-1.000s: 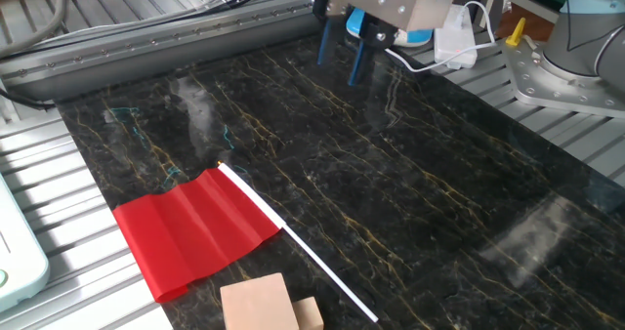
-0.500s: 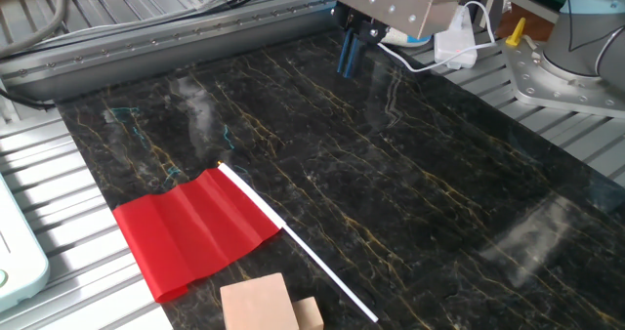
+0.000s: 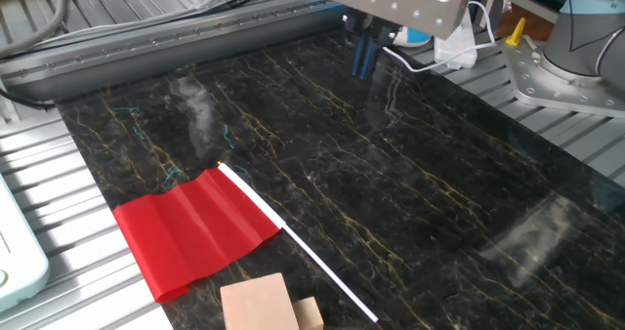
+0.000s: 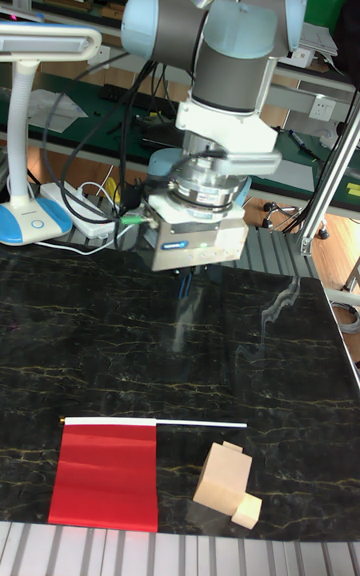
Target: Wave the flag
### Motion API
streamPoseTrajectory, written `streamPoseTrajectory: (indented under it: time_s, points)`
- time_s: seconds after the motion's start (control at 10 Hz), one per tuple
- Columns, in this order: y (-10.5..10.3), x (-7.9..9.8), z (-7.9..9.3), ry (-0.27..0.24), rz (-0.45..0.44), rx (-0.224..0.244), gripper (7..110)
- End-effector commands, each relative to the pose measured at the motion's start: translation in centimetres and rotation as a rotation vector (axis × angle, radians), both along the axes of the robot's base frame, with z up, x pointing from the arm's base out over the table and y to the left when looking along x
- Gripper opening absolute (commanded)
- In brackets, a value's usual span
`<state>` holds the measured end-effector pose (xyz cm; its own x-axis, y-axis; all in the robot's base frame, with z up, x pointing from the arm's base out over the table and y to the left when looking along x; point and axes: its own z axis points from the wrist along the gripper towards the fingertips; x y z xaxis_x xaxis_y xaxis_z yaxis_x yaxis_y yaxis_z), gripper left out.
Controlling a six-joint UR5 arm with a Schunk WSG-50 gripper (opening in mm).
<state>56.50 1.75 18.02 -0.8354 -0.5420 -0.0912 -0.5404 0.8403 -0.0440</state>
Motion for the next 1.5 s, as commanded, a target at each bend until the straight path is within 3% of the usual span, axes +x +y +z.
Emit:
streamPoseTrajectory:
  time_s: [0.0,0.1,0.2,0.3,0.4,0.5,0.6,0.8,1.0,1.4]
  points:
    - [0.9,0.3,-0.2,-0.03,0.284,-0.026,7]
    - [0.1,0.5,-0.3,-0.036,0.259,-0.064,7]
    - [-0.1,-0.1,-0.5,-0.014,0.116,-0.058,7]
    - [0.1,-0.1,-0.9,-0.013,-0.038,-0.035,7]
    - [1.6,0.1,-1.0,-0.019,-0.161,0.039,7]
    - [1.7,0.0,-0.9,-0.012,-0.255,0.056,7]
    - [0.9,0.3,-0.8,-0.025,-0.313,0.035,7]
    - [1.0,0.4,-0.8,-0.02,-0.356,0.063,7]
    - [1.6,0.9,-0.9,-0.035,-0.337,0.113,7]
    - [1.3,1.1,-1.3,-0.049,-0.35,0.133,7]
